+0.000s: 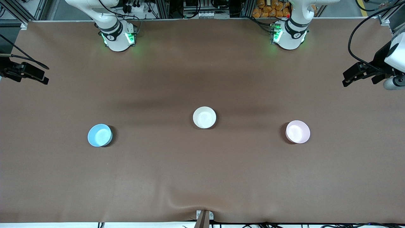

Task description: Stack pink and blue bowls on white bowl

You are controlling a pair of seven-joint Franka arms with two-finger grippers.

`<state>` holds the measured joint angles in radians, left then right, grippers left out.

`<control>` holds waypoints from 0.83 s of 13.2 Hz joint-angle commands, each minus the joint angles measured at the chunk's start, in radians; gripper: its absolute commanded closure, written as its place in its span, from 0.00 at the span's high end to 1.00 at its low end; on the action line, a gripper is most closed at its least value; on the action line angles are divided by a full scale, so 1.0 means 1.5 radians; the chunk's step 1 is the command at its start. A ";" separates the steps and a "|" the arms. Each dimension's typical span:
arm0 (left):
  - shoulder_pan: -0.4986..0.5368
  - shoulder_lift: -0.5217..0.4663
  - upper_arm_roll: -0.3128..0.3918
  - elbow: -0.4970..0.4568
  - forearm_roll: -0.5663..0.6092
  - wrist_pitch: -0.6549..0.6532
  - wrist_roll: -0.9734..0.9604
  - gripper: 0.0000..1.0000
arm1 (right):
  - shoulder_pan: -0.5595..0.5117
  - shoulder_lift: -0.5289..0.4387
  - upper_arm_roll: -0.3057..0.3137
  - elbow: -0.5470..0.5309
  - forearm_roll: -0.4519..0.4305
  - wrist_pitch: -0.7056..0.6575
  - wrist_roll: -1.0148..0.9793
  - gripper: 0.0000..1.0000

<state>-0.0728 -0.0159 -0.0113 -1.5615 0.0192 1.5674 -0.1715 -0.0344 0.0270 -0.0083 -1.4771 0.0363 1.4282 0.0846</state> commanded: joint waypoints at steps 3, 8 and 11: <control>0.013 0.002 -0.002 0.013 0.012 -0.014 0.016 1.00 | -0.005 -0.009 0.005 0.000 0.006 -0.005 0.010 1.00; 0.013 0.011 -0.002 0.015 0.013 -0.014 0.016 1.00 | -0.003 -0.009 0.006 -0.001 0.006 -0.006 0.010 1.00; 0.014 0.020 -0.002 0.006 0.012 -0.014 0.016 1.00 | -0.002 -0.008 0.006 -0.001 0.006 -0.006 0.010 1.00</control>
<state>-0.0558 -0.0029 -0.0110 -1.5615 0.0192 1.5644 -0.1702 -0.0334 0.0270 -0.0056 -1.4771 0.0363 1.4272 0.0848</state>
